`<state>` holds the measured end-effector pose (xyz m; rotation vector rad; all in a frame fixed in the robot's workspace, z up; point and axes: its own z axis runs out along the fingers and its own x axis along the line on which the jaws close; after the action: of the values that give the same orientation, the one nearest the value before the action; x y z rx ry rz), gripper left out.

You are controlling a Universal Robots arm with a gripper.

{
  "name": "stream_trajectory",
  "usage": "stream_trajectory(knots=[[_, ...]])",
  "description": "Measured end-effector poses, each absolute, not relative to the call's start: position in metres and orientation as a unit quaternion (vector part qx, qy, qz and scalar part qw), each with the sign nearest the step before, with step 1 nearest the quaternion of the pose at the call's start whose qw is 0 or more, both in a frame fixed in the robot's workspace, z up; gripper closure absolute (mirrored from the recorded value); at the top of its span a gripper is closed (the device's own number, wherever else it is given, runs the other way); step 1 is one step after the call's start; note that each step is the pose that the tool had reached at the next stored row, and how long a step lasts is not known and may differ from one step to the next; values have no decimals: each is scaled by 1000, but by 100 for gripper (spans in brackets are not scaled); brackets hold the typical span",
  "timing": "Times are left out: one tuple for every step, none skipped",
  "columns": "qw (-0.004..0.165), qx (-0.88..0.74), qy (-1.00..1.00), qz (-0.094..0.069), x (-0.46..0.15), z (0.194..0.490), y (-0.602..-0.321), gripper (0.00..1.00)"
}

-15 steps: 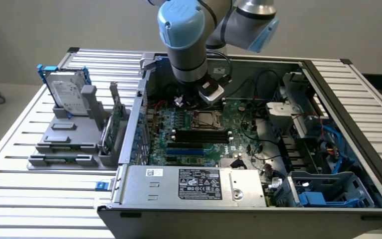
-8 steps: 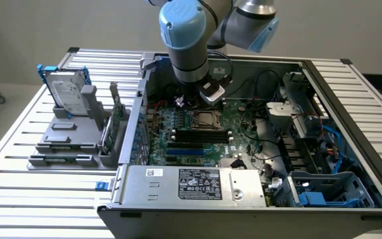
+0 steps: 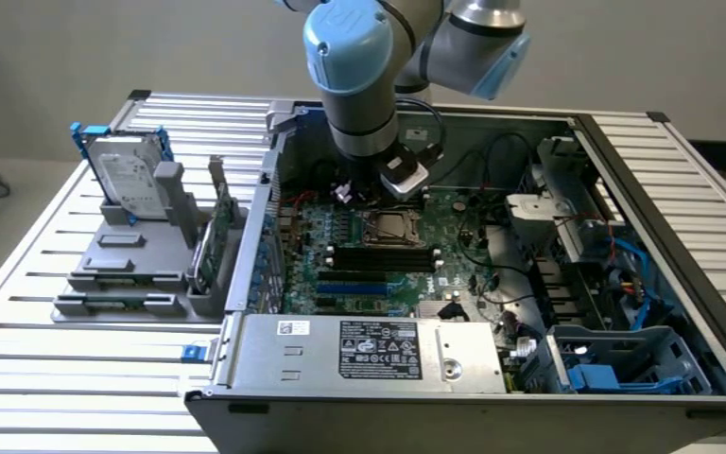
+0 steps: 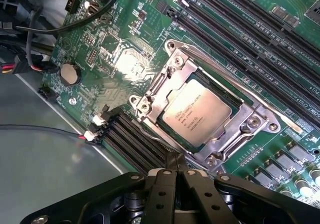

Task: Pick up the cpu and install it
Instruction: 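Install the first cpu locking lever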

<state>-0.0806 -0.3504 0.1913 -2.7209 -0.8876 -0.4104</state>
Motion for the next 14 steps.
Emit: stream_trajectory(knots=[[124, -934, -302, -141, -81, 191, -350, 89], [124, -935, -300, -141, -80, 191, -350, 89], [124, -936, -298, -142, -80, 191, -350, 89], [124, -936, -296, -142, -80, 191, -350, 89], [123, -937, -294, -142, -80, 191, -349, 89], [123, -938, -291, -143, -80, 191, -349, 89], [123, -939, -289, -143, -80, 191, -349, 89], [122, -939, -287, -143, -80, 190, -349, 89], [122, -940, -285, -143, -80, 190, -349, 89], [122, -941, -283, -144, -80, 190, -349, 89], [121, -941, -281, -144, -80, 190, -349, 89], [121, -942, -279, -144, -80, 190, -348, 89], [121, -942, -277, -145, -79, 190, -348, 89], [120, -943, -274, -145, -79, 190, -348, 89]])
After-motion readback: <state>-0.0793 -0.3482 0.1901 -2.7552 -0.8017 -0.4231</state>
